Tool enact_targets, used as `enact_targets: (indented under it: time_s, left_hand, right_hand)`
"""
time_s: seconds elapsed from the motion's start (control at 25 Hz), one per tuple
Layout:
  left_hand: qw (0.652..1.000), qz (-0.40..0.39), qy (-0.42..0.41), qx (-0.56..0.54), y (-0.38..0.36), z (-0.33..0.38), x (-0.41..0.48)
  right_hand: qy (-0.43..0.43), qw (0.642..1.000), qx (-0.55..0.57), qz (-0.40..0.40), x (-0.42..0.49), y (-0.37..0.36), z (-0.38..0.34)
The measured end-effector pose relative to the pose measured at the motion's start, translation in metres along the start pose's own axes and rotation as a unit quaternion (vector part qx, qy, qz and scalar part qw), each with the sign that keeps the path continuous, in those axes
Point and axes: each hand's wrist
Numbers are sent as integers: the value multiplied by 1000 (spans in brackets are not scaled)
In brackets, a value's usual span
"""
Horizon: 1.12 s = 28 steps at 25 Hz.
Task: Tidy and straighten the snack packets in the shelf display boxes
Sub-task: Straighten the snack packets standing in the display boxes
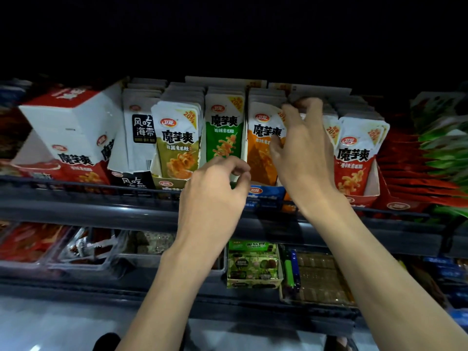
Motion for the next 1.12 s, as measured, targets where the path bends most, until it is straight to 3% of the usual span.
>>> enact_targets:
  time_s: [0.32, 0.48, 0.56, 0.88, 1.12]
  left_hand:
    - [1000, 17, 11, -4, 2, 4, -2]
    - [996, 62, 12, -65, 2, 11, -1]
    - [992, 65, 3, -108, 0, 16, -1]
    - [939, -1, -1, -343, 1, 33, -3]
    - [919, -14, -14, -394, -2, 33, -3]
  right_hand:
    - [-61, 978, 198, -1, 0, 7, 9]
    - [-44, 902, 424, 67, 9, 44, 6]
    - [-23, 869, 490, 59, 10, 59, 5]
    - [-76, 830, 552, -28, 10, 68, 14]
    - [-89, 822, 561, -45, 8, 74, 17]
Point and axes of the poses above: each hand's wrist, its own x-axis towards the middle knuckle, its own y-axis out of the back of the hand, z = x × y, and after that the axes turned 8 degrees about -y, right-handed
